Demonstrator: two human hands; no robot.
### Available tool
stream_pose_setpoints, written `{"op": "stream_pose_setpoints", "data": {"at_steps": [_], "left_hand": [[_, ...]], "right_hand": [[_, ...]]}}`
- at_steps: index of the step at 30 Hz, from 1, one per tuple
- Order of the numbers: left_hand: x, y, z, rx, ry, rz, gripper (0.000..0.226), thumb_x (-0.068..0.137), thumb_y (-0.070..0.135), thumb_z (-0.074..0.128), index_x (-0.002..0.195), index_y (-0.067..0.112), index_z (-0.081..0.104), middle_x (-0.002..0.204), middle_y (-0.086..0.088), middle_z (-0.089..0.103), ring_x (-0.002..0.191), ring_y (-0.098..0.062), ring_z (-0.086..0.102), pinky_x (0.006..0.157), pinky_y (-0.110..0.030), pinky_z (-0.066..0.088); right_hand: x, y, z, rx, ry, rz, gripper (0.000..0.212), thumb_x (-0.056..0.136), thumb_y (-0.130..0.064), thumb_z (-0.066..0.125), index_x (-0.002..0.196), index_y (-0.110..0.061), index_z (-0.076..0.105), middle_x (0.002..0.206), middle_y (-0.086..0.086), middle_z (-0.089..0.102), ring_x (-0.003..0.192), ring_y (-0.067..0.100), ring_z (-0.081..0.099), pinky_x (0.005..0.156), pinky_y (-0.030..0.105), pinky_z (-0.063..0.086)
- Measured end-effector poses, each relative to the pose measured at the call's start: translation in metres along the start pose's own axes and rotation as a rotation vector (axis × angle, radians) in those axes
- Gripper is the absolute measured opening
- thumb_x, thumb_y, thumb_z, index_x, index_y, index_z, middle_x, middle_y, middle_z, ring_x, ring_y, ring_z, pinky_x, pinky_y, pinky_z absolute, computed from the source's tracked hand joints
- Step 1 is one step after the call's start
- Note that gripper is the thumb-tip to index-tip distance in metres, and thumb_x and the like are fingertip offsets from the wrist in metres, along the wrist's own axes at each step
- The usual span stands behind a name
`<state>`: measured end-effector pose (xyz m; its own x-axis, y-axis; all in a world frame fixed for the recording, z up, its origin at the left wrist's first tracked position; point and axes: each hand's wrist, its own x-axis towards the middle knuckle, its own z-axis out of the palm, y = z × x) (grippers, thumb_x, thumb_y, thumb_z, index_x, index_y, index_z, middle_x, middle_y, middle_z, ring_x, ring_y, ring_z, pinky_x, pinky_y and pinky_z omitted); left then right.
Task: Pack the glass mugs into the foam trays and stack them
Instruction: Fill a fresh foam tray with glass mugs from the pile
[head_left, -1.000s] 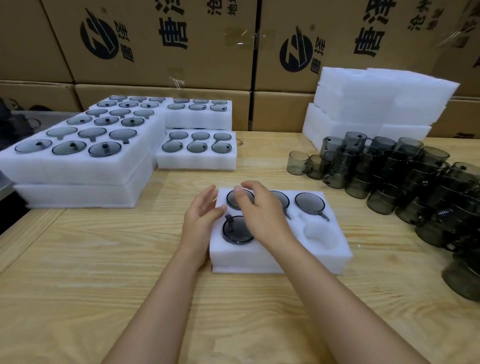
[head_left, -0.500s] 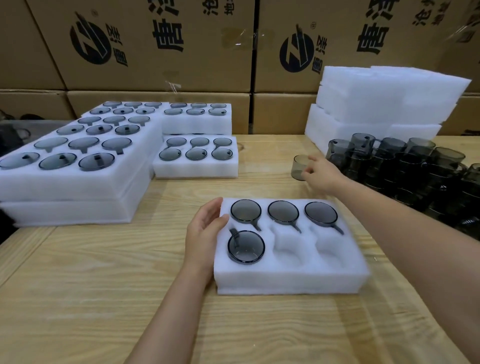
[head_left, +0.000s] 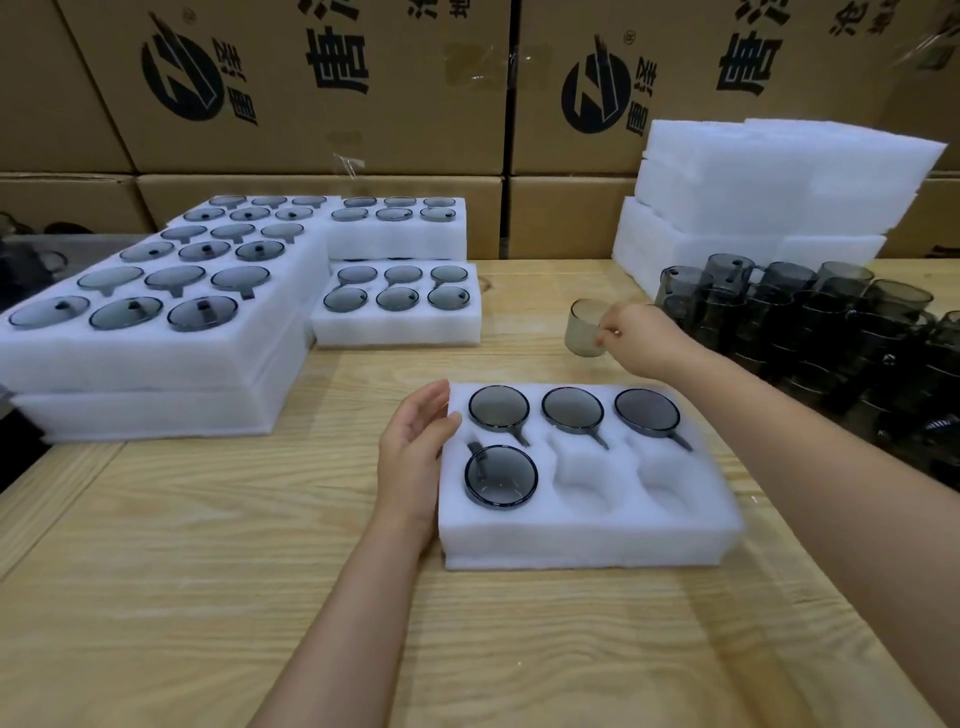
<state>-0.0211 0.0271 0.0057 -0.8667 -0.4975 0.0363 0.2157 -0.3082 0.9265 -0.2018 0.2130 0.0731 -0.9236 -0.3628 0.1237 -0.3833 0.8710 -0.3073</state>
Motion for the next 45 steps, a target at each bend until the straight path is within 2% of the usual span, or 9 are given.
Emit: {"op": "stream_pose_setpoints", "data": {"at_steps": [3,7,12,20,25,28,34,39,45], "left_hand": [[-0.004,0.006,0.003,-0.005,0.006,0.045,0.031,0.085,-0.004,0.057,0.107,0.017,0.064,0.116,-0.004,0.064,0.109,-0.018,0.061,0.085,-0.028,0.051],[-0.022,0.019,0.003,0.333,-0.06,0.429,0.037,0.073,0.011,0.058,0.11,0.013,0.063,0.116,-0.002,0.065,0.116,-0.019,0.057,0.102,-0.039,0.043],[-0.047,0.028,0.01,0.846,-0.4,0.769,0.056,0.074,0.039,0.057,0.126,0.019,0.054,0.124,0.007,0.06,0.12,-0.011,0.051,0.113,-0.046,0.025],[-0.048,0.024,0.019,0.875,-0.47,0.611,0.073,0.077,0.045,0.064,0.141,0.019,0.041,0.125,0.01,0.057,0.116,-0.009,0.054,0.101,-0.038,0.041],[-0.049,0.021,0.022,0.752,-0.385,0.597,0.056,0.071,0.045,0.067,0.122,0.038,0.046,0.113,0.024,0.059,0.104,0.0,0.059,0.082,-0.017,0.046],[-0.051,0.018,0.025,0.713,-0.282,0.595,0.053,0.065,0.046,0.071,0.108,0.049,0.04,0.106,0.021,0.058,0.101,0.005,0.057,0.079,-0.011,0.045],[-0.05,0.014,0.026,0.854,-0.3,0.576,0.066,0.056,0.039,0.078,0.095,0.056,0.027,0.11,0.01,0.052,0.095,-0.006,0.056,0.076,-0.042,0.051],[-0.051,0.015,0.024,0.888,-0.388,0.526,0.079,0.053,0.055,0.075,0.117,0.046,0.029,0.12,0.012,0.053,0.1,-0.006,0.06,0.08,-0.04,0.053],[-0.049,0.016,0.019,1.004,-0.444,0.564,0.087,0.069,0.051,0.075,0.142,0.031,0.03,0.129,0.017,0.05,0.108,0.001,0.055,0.093,-0.031,0.046]], "right_hand": [[-0.038,-0.005,-0.011,0.069,0.245,-0.099,0.03,0.093,-0.018,0.051,0.082,0.006,0.065,0.104,0.012,0.061,0.093,0.028,0.056,0.081,0.033,0.043],[-0.111,-0.018,-0.016,0.338,0.555,-0.138,0.027,0.084,-0.023,0.068,0.066,-0.003,0.064,0.086,-0.001,0.061,0.077,0.012,0.055,0.068,0.017,0.037],[-0.161,-0.047,0.004,0.508,0.611,-0.276,0.023,0.076,-0.011,0.076,0.059,-0.003,0.062,0.079,-0.001,0.059,0.073,0.011,0.056,0.067,0.02,0.042],[-0.182,-0.055,0.023,0.647,0.539,-0.449,0.017,0.075,-0.011,0.071,0.061,-0.005,0.063,0.078,0.003,0.058,0.077,0.008,0.055,0.073,0.015,0.04],[-0.184,-0.063,0.03,0.715,0.57,-0.364,0.021,0.074,-0.016,0.075,0.063,-0.004,0.061,0.097,0.002,0.059,0.095,0.004,0.055,0.086,0.015,0.04],[-0.183,-0.066,0.032,0.89,0.507,-0.222,0.026,0.068,-0.021,0.083,0.077,-0.013,0.059,0.105,-0.003,0.054,0.102,0.01,0.056,0.089,0.028,0.049],[-0.182,-0.073,0.043,0.878,0.446,-0.14,0.057,0.058,-0.032,0.085,0.106,-0.028,0.056,0.106,-0.011,0.049,0.099,0.002,0.053,0.085,0.014,0.045],[-0.177,-0.066,0.036,0.855,0.415,-0.175,0.063,0.067,-0.031,0.081,0.12,-0.034,0.048,0.112,-0.019,0.048,0.106,-0.005,0.05,0.092,0.016,0.044],[-0.169,-0.031,0.013,0.896,0.132,-0.202,0.061,0.075,-0.012,0.076,0.124,-0.037,0.049,0.113,-0.011,0.053,0.104,0.006,0.058,0.097,0.026,0.047]]}}
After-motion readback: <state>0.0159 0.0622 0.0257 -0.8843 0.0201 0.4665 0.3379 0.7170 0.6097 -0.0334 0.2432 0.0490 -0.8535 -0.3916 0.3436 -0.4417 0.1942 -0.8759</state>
